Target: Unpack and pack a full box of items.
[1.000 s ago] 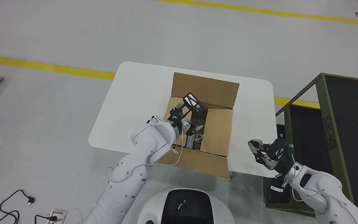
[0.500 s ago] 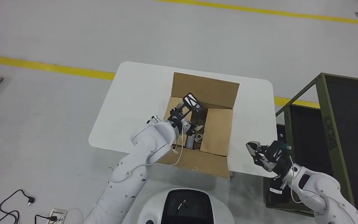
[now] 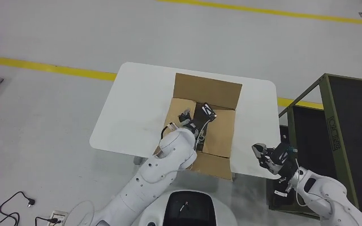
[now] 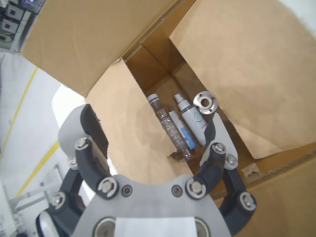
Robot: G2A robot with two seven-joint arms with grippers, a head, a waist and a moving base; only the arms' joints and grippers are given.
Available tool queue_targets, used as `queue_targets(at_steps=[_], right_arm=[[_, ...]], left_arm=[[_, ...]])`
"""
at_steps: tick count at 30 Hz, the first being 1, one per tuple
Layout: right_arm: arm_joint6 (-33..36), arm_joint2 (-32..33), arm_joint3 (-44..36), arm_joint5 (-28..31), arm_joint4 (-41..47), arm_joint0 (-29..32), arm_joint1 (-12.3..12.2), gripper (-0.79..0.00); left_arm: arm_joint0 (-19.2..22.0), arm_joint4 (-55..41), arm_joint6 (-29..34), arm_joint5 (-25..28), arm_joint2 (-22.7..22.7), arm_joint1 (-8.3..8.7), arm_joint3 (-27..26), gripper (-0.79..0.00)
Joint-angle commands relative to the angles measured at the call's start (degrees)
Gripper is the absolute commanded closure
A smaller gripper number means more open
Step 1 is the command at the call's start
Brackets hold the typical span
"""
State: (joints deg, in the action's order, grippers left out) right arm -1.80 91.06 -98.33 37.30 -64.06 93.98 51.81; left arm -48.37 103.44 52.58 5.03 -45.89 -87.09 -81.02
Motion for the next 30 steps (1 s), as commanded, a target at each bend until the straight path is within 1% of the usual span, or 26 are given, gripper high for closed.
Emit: queue_targets(at_steps=[1,5,11,15,19,21,22,23,26,29,30], right_arm=[[-0.1,0.2,0.0,0.0,0.0,0.2,0.0,0.000],[-0.3,0.4,0.0,0.1,0.1,0.3,0.1,0.000],[-0.6,0.6,0.2,0.6,-0.1,0.1,0.2,0.000],[-0.7,0.5,0.3,0.8,-0.2,-0.1,0.3,0.000],[-0.7,0.4,0.5,1.1,-0.2,-0.3,0.4,0.000],[-0.7,0.3,0.6,1.2,-0.2,-0.4,0.4,0.000],[-0.7,0.3,0.7,1.2,-0.2,-0.4,0.5,0.000],[-0.7,0.3,0.7,1.2,-0.2,-0.5,0.5,0.000],[-0.7,0.2,0.9,1.4,-0.2,-0.5,0.6,0.000],[-0.7,0.0,1.0,1.5,-0.2,-0.6,0.6,0.000],[-0.8,0.0,1.1,1.6,-0.2,-0.6,0.7,0.000]], left_arm=[[0.5,2.0,0.7,-1.2,1.3,-0.50,1.4,-0.785],[1.7,3.6,2.6,-2.5,3.0,-1.54,4.3,-0.785],[2.7,5.4,4.2,-3.5,4.1,-2.76,7.7,-0.785],[3.0,5.7,4.4,-4.0,3.6,-3.29,8.7,-0.785],[2.7,7.1,3.8,-5.8,2.9,-3.60,8.3,-0.779],[2.4,7.3,4.0,-6.2,2.2,-3.71,8.0,-0.597],[2.3,7.7,4.1,-6.3,1.9,-3.73,7.9,-0.413],[2.2,8.2,4.3,-6.4,1.7,-3.74,7.9,-0.354],[1.8,9.2,4.3,-6.2,1.0,-3.82,7.7,-0.299],[1.4,9.9,4.3,-6.0,0.5,-3.95,7.4,-0.209],[1.3,10.1,4.3,-5.9,0.3,-4.00,7.3,-0.197]])
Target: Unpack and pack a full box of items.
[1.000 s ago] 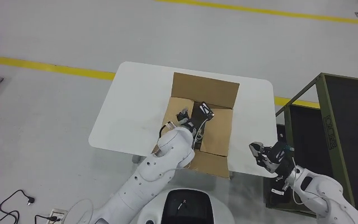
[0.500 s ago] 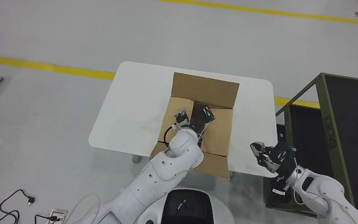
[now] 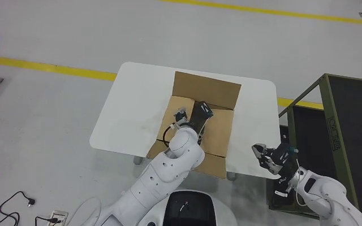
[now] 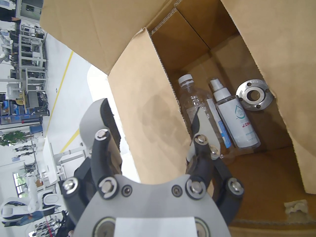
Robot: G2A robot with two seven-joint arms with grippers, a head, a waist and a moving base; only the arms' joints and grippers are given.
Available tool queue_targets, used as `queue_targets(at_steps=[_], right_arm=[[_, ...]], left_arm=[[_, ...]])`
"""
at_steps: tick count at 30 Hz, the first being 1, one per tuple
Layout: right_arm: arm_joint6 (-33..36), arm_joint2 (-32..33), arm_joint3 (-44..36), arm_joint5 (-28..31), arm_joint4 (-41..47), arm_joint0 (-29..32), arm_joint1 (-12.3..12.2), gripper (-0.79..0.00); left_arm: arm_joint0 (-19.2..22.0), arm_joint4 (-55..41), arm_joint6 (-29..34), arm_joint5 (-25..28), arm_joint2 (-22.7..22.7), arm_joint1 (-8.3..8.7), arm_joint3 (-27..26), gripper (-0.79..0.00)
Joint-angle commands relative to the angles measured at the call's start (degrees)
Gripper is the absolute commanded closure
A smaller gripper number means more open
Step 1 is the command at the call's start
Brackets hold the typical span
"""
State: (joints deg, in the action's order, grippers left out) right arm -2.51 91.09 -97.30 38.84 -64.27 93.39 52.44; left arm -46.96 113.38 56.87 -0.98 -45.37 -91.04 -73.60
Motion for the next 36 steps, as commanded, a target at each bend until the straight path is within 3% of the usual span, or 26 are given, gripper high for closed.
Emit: queue_targets(at_steps=[1,3,11,21,31,36], right_arm=[[-0.1,-0.1,0.1,0.1,0.0,-0.1,0.0,0.000],[-0.1,-0.2,0.1,0.0,-0.1,-0.1,0.1,0.000],[-0.1,-0.5,0.5,-0.3,-0.2,-0.1,0.3,0.000],[-0.4,0.6,2.3,0.7,2.5,-1.4,0.5,0.000],[-0.6,3.4,2.8,0.9,3.9,-0.5,0.4,0.000],[-0.8,4.0,3.2,1.8,5.1,-0.5,0.4,0.000]], left_arm=[[-0.3,0.3,0.0,0.2,-0.4,-0.10,-0.4,-0.157],[-0.5,0.7,0.1,0.3,-0.7,-0.20,-0.9,0.000],[-1.8,0.1,-0.8,0.4,-3.4,-0.45,-4.3,0.000],[-5.3,-16.4,-2.4,-1.3,-13.5,-0.49,-15.5,0.000],[-8.0,-34.8,-0.9,-3.5,-23.0,-0.44,-18.8,0.000],[-9.0,-37.3,-0.9,-3.5,-25.3,-0.09,-21.3,0.000]])
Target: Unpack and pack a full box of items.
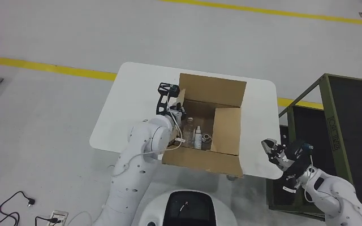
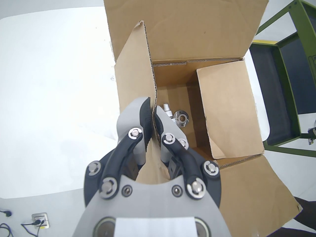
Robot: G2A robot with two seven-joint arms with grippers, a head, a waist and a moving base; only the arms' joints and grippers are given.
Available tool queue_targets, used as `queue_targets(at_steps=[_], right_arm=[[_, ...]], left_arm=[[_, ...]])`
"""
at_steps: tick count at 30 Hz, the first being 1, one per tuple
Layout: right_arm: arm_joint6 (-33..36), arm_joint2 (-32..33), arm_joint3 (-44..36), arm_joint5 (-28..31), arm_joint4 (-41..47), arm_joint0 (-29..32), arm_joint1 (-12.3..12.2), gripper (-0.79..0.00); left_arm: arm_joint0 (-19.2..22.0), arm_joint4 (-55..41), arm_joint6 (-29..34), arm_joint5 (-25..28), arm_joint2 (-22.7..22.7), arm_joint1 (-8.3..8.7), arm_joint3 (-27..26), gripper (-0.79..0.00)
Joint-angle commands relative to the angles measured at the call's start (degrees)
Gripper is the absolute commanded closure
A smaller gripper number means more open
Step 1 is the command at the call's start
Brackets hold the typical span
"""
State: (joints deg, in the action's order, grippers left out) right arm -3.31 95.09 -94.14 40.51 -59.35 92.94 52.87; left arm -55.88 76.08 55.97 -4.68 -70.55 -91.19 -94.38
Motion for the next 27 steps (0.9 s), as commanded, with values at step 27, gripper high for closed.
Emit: queue_targets(at_steps=[27], right_arm=[[3.9,-1.6,-0.4,-4.3,-5.7,-0.4,0.6,0.000]], left_arm=[[-1.2,-3.8,-4.3,2.0,-2.7,0.83,0.8,0.000]])
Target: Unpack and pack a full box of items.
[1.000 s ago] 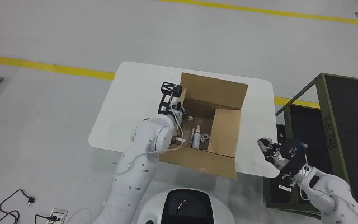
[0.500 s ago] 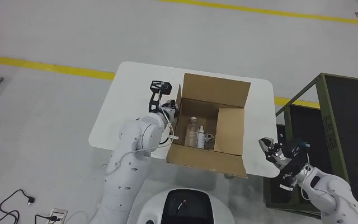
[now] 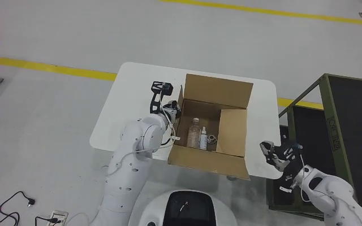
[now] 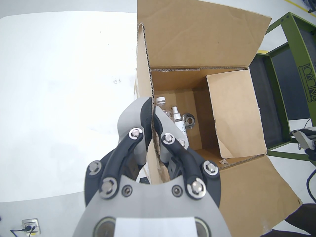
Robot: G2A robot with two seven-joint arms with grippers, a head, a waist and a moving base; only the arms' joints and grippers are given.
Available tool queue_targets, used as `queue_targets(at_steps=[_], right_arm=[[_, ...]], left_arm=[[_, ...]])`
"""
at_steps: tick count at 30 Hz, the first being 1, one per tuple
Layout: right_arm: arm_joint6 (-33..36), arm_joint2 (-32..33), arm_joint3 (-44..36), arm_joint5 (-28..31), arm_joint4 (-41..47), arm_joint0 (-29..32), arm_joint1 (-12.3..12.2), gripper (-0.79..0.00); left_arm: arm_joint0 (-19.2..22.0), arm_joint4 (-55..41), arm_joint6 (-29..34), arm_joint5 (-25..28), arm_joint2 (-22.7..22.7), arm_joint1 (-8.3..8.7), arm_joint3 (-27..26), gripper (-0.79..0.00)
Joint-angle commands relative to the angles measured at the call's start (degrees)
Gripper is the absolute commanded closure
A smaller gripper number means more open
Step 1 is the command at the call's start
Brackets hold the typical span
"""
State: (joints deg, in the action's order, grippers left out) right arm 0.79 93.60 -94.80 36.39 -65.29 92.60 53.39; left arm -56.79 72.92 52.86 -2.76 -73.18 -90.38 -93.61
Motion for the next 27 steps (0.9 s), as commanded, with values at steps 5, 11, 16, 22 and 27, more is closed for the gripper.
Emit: queue_targets(at_steps=[5,11,16,22,27], right_arm=[[0.1,-2.3,2.2,-3.8,-1.3,-1.0,0.5,0.000],[-1.6,-7.1,7.0,-7.4,0.4,-3.6,1.6,0.000],[-1.7,-10.3,9.9,-7.8,0.5,-6.7,2.3,0.000],[-2.6,-11.5,11.8,-7.0,0.7,-8.6,2.6,0.000],[-2.9,-11.7,12.9,-6.0,1.2,-9.3,2.8,0.000]], left_arm=[[-0.7,-7.7,-2.8,-0.1,-2.4,0.10,0.8,0.000],[-0.5,-16.3,-2.2,-0.5,-6.1,0.45,2.0,0.000],[0.2,-16.6,-2.4,-1.4,-7.7,1.00,3.3,-0.222],[1.1,-14.2,-2.3,-2.4,-7.7,1.57,3.9,-0.785],[1.9,-5.6,-2.3,-4.6,-6.1,2.13,5.2,-0.785]])
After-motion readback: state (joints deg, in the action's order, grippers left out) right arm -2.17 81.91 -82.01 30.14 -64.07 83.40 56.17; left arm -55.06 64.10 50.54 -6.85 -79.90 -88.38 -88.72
